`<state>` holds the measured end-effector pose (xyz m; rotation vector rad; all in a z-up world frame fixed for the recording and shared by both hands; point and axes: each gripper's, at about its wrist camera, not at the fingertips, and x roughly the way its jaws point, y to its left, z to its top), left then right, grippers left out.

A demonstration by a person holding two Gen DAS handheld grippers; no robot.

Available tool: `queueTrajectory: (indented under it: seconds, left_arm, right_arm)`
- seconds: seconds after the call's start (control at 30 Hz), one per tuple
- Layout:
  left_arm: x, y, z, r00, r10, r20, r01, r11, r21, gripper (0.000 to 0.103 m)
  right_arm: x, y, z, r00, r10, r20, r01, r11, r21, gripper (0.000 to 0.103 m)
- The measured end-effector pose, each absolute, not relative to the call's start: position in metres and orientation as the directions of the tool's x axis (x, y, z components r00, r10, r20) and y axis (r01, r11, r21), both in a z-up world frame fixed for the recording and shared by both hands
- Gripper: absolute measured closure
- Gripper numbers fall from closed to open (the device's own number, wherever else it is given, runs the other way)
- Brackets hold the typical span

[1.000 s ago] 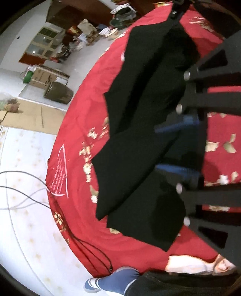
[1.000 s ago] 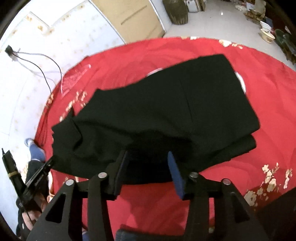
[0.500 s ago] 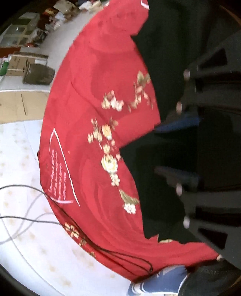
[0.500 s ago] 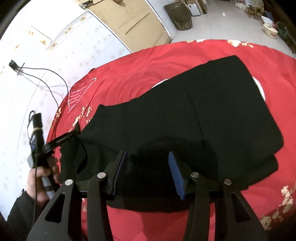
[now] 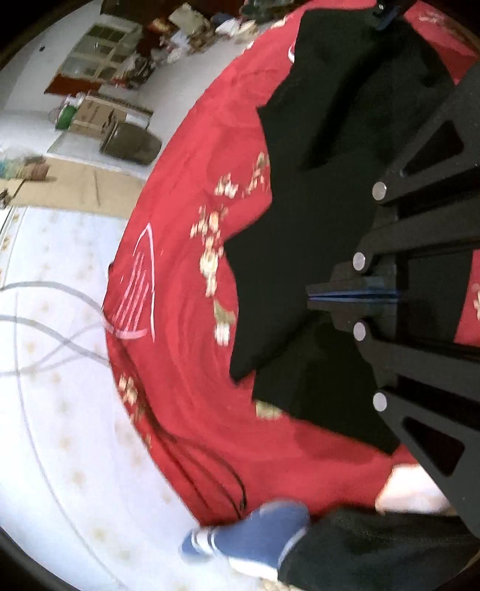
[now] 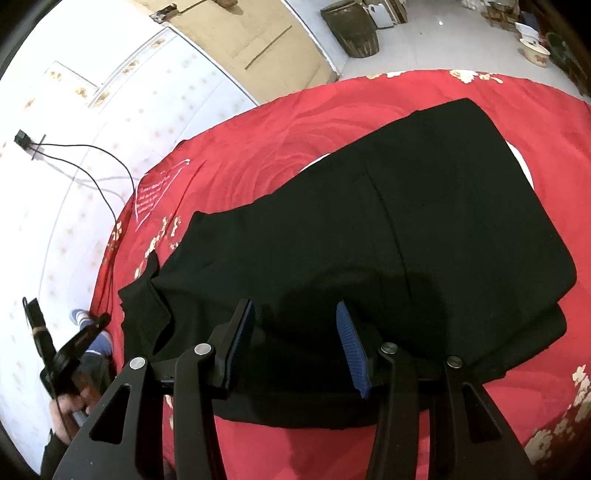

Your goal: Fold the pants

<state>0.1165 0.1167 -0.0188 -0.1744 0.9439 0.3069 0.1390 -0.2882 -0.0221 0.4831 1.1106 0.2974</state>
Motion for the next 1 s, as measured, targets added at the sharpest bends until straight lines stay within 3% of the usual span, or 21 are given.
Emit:
queueTrajectory:
  seconds: [0.03,0.07,0.1,0.27,0.4,0.47,0.53,0.57,0.63,0.8,1.0]
  left_arm:
    - [0.125,0.113,-0.021,0.539,0.175,-0.824,-0.326,0.945,-0.012,0.088]
    - [0.136,0.109,-0.024,0.530,0.173,-0.830,-0.319,0.948,-0.006,0.069]
    - [0.147,0.104,-0.026,0.526,0.169,-0.833,-0.313,0.950,-0.006,0.059]
    - [0.206,0.085,-0.040,0.495,0.187,-0.848,-0.278,0.959,0.049,0.053]
    - [0.246,0.081,-0.073,0.379,0.290,-0.879,-0.283,0.941,0.188,0.048]
    - [0.245,0.081,-0.076,0.403,0.329,-0.854,-0.293,0.930,0.220,0.046]
    - [0.241,0.076,-0.077,0.428,0.323,-0.844,-0.259,0.939,0.227,0.068]
    - [0.239,0.073,-0.077,0.436,0.312,-0.844,-0.238,0.945,0.226,0.096]
    - [0.233,0.069,-0.074,0.442,0.342,-0.829,-0.225,0.937,0.267,0.096]
    - [0.173,0.099,-0.021,0.567,0.263,-0.781,-0.322,0.943,0.083,0.096]
    - [0.086,0.148,-0.004,0.574,0.297,-0.763,-0.441,0.897,0.017,0.096]
  right_arm:
    - [0.138,-0.287,-0.020,0.427,0.459,-0.779,-0.001,0.862,0.507,0.056]
    - [0.137,-0.286,-0.017,0.435,0.456,-0.776,-0.010,0.864,0.503,0.056]
    - [0.135,-0.285,-0.015,0.443,0.454,-0.773,-0.019,0.867,0.498,0.056]
    - [0.136,-0.284,-0.017,0.435,0.456,-0.776,-0.024,0.868,0.497,0.056]
    - [0.142,-0.289,-0.025,0.420,0.479,-0.771,0.010,0.846,0.532,0.056]
    - [0.142,-0.290,-0.027,0.417,0.486,-0.768,0.020,0.840,0.543,0.056]
    - [0.143,-0.291,-0.027,0.415,0.497,-0.762,0.025,0.831,0.555,0.056]
    - [0.143,-0.291,-0.028,0.413,0.501,-0.761,0.026,0.828,0.560,0.056]
    - [0.144,-0.290,-0.029,0.403,0.510,-0.760,0.025,0.824,0.566,0.056]
    - [0.142,-0.294,-0.026,0.418,0.509,-0.752,0.025,0.821,0.570,0.056]
    - [0.139,-0.295,-0.023,0.433,0.491,-0.756,0.027,0.832,0.555,0.056]
